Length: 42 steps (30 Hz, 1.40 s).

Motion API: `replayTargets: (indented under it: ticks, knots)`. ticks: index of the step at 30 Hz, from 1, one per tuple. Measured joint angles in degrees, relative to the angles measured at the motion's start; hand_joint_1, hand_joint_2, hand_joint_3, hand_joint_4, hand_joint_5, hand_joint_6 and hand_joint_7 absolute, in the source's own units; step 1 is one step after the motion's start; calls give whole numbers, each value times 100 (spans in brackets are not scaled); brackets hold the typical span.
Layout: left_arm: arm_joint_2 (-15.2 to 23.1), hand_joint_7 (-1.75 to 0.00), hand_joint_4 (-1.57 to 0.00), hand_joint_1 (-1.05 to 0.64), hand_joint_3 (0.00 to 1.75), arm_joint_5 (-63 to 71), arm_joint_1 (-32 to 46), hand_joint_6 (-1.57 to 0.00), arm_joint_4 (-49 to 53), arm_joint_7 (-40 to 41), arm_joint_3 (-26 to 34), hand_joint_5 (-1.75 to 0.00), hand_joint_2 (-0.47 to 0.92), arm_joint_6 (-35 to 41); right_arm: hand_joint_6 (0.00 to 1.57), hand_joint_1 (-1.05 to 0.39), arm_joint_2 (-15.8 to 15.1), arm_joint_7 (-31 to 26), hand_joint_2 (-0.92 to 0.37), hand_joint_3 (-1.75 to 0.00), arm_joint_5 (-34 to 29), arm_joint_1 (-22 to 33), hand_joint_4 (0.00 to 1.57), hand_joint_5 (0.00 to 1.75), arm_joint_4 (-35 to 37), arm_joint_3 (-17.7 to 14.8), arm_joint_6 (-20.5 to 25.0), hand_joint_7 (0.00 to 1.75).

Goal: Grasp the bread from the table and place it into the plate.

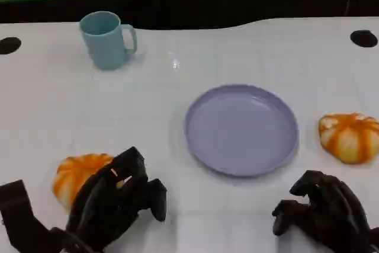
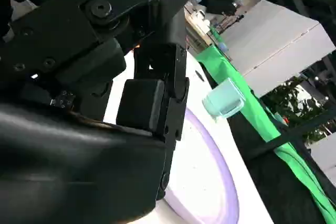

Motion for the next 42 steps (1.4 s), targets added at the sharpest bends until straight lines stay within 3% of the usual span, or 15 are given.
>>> replayTargets:
  ticks: [40, 41, 42]
  knots:
    - [-1, -175, -88, -68, 16, 133, -4, -65, 5, 37, 0, -175, 92, -58, 157, -105, 0, 6, -73, 0, 20, -13, 157, 72, 50, -2, 1, 36]
    - [-1, -135, -69, -67, 23, 133, -4, -61, 5, 37, 0, -169, 92, -59, 157, -104, 0, 6, -72, 0, 20, -13, 157, 72, 50, -2, 1, 36]
    - [6, -111, -61, -65, 24, 238, 4, -62, -6, 52, -12, -165, 92, -176, 157, -104, 0, 7, -72, 0, 20, -13, 157, 72, 49, -1, 1, 35]
